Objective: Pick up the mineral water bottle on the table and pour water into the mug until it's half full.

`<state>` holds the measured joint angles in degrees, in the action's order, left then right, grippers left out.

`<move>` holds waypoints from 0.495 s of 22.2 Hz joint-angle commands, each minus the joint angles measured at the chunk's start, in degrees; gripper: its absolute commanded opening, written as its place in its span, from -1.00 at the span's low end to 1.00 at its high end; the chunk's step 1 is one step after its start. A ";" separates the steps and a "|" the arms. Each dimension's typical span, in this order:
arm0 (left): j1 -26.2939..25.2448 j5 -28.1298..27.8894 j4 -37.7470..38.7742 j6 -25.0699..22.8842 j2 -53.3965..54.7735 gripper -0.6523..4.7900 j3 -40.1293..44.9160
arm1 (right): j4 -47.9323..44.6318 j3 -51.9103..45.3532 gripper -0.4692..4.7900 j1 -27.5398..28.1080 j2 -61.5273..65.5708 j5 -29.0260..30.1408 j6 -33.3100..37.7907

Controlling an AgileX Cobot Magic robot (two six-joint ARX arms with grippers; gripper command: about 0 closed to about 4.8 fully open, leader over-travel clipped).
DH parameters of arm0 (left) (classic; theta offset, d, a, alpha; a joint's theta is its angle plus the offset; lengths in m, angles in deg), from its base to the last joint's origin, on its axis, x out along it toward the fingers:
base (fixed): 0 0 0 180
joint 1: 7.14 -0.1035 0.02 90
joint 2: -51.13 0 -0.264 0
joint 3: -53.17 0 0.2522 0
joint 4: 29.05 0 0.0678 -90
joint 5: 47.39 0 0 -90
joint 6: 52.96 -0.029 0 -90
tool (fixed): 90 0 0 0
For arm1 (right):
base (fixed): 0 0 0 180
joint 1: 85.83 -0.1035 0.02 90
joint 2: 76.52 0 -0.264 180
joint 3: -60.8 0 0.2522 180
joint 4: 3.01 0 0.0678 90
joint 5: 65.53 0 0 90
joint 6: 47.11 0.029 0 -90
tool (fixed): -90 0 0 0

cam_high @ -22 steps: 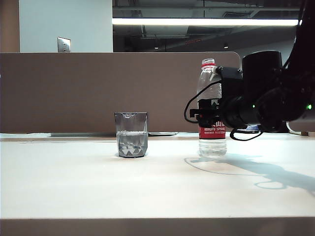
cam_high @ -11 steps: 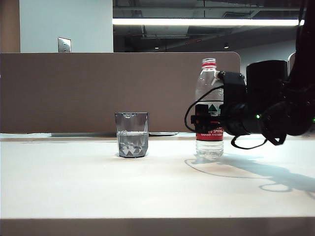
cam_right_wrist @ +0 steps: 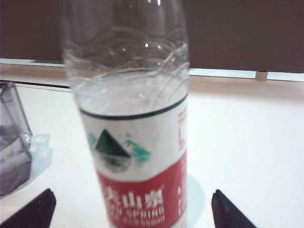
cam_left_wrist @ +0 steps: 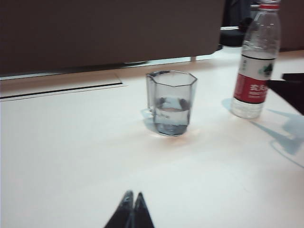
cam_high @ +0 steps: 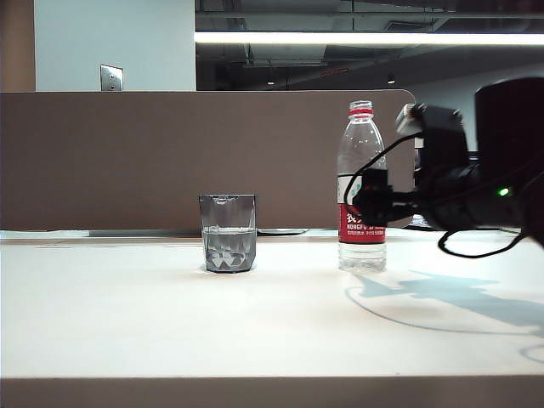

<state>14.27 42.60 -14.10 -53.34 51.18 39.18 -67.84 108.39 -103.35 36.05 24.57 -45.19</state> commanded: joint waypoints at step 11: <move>-22.97 0.02 -0.37 -0.02 0.02 -0.78 -0.17 | -1.97 -29.59 -0.29 -0.04 -40.94 4.26 12.04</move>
<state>-8.53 42.51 -14.10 -53.34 51.18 39.18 -67.95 79.95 -103.35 -2.75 26.73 -33.76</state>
